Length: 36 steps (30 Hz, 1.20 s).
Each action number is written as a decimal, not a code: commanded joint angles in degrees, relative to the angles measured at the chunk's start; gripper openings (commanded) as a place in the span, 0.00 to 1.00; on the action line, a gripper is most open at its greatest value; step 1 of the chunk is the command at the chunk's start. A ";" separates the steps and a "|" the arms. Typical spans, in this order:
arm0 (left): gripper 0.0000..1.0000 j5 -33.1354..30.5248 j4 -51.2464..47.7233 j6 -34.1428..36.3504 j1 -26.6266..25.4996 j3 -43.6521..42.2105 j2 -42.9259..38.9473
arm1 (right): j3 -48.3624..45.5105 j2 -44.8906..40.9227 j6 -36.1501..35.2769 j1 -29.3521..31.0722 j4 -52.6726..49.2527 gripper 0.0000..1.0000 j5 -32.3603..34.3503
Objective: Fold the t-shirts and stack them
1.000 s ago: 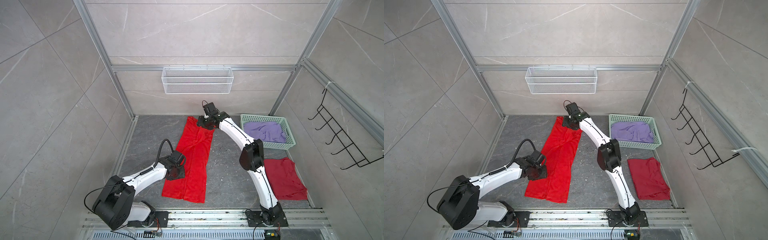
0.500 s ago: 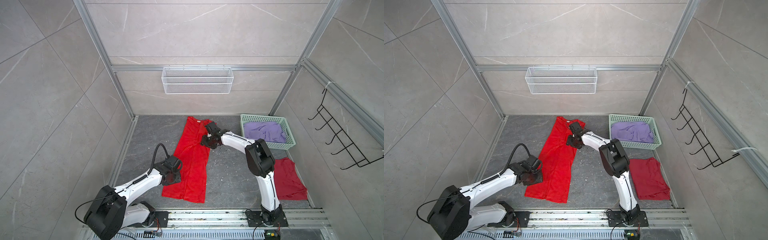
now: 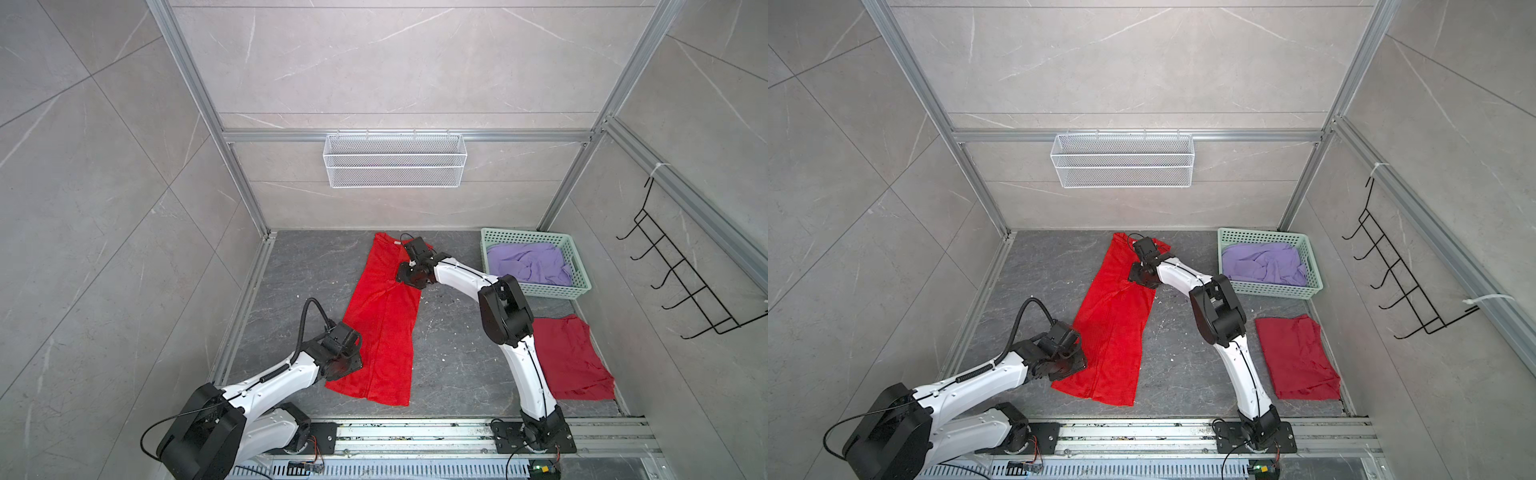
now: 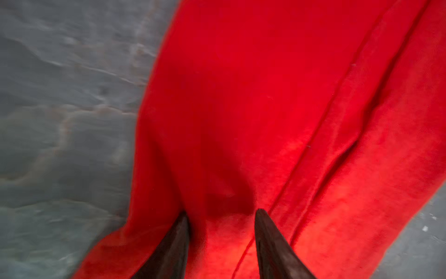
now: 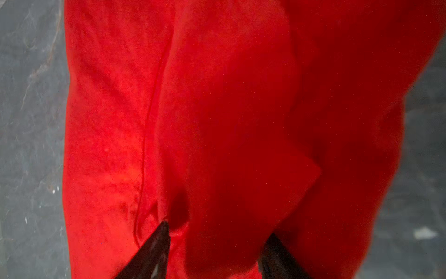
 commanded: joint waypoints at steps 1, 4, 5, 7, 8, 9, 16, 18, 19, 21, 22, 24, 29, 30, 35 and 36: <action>0.47 10.56 4.11 -6.53 -5.06 -4.86 6.43 | 7.39 5.12 -1.84 -1.62 -7.07 0.59 0.96; 0.47 12.16 8.23 -9.50 -9.12 -4.46 9.26 | 13.38 8.89 -2.45 -2.55 -9.10 0.58 0.24; 0.47 12.52 8.74 -10.16 -10.33 -4.08 10.07 | 15.18 9.34 -2.64 -2.77 -9.55 0.59 -0.09; 0.47 12.28 7.97 -10.50 -11.94 -2.84 11.07 | 19.51 12.52 -2.57 -3.22 -12.61 0.58 -0.17; 0.47 11.60 6.37 -10.54 -12.23 -2.07 11.07 | 21.61 13.11 -2.65 -3.32 -14.29 0.58 -0.12; 0.47 10.81 4.92 -10.52 -12.24 -1.50 10.72 | 22.41 13.24 -3.00 -3.32 -15.16 0.58 -0.02; 0.48 6.98 -0.84 -4.03 -12.24 4.27 2.85 | 18.25 3.45 -12.48 -3.33 -11.98 0.59 -2.50; 0.48 5.77 -4.15 -0.83 -12.28 7.16 0.93 | 14.82 -1.74 -14.78 -3.33 -10.96 0.60 -4.17; 0.49 5.50 -4.97 -0.05 -12.28 8.02 -0.05 | 11.82 -4.99 -15.55 -3.32 -9.86 0.60 -4.71; 0.49 6.00 -5.20 0.56 -12.28 8.36 -2.67 | 5.47 -11.56 -16.31 -3.32 -8.44 0.62 -4.66; 0.49 6.46 -5.27 0.29 -12.23 8.10 -4.29 | 1.81 -15.29 -16.09 -3.32 -8.80 0.63 -3.60; 0.49 7.24 -5.76 -1.53 -12.27 6.35 -7.62 | -6.44 -22.45 -14.04 -3.32 -9.88 0.66 -1.92; 0.48 11.11 -8.43 -7.63 -12.21 -0.07 -14.58 | -35.26 -42.55 -7.92 -3.08 -0.48 0.70 -5.72; 0.48 12.02 -8.75 -8.50 -12.22 -1.13 -15.78 | -39.19 -45.42 -7.31 -3.02 -0.57 0.70 -5.62; 0.48 13.40 -15.24 -10.99 -12.28 -3.38 -22.15 | -57.51 -58.57 -3.55 0.38 -1.62 0.69 -5.20; 0.48 13.47 -15.88 -11.28 -12.28 -3.64 -22.88 | -60.10 -60.26 -2.55 1.25 -1.65 0.69 -5.16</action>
